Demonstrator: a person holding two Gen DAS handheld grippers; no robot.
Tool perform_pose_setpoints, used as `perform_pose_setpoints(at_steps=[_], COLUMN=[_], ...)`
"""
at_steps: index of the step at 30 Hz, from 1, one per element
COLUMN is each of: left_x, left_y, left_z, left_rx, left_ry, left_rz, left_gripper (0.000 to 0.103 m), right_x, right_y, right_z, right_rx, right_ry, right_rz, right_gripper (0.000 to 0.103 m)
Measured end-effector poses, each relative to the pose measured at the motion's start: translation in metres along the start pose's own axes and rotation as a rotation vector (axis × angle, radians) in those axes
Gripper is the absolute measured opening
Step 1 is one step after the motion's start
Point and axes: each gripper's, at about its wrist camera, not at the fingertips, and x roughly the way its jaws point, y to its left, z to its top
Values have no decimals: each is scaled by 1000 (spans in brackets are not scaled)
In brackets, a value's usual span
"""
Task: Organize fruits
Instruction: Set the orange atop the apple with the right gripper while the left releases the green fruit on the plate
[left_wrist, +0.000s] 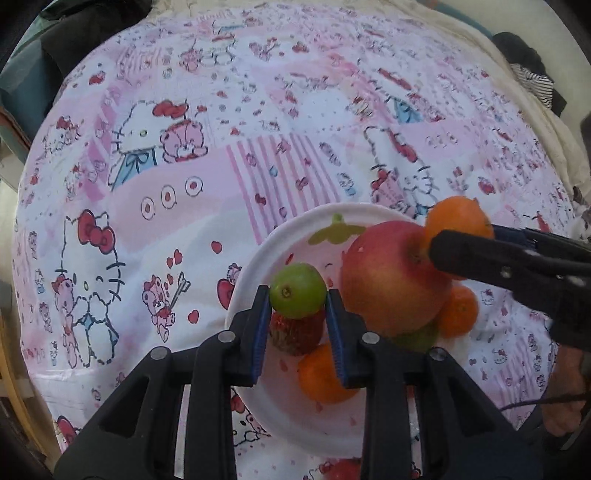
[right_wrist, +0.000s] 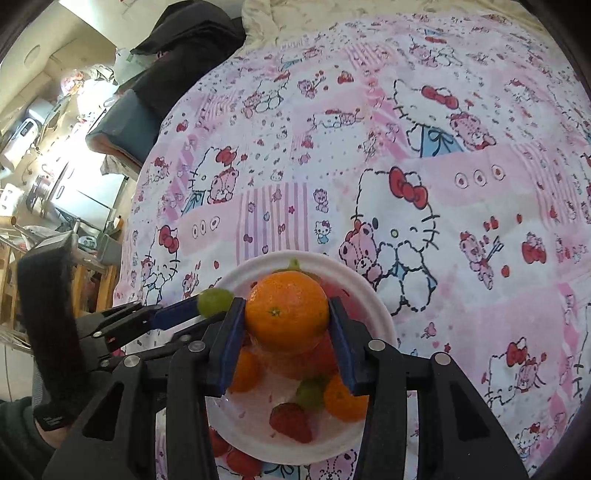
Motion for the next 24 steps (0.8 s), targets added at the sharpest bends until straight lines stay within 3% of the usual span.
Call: perform_pose_setpoints(at_steps=[11,16,18,20,24], left_x=[10,10,9,5,2], left_y=[5,1,2,3,2], left_z=[4,3,2,2,1], left_rx=[-25,-2,-8,-10,-7], left_ry=[21,21,26,5,-1], left_rz=[-28,-18,-40,-19,-21], left_gripper=[27,29,50,57,59], right_x=[1,7,7,8,9], right_y=[1,6,8,8,6], right_z=[0,-1,-2,-2,-2], right_rx=[8,-13,-22,-29,-27], right_ry=[-8,0,-2,0,-2], right_rz=[51,24,17,8,-2], right_gripper=[46,48,50,52,53])
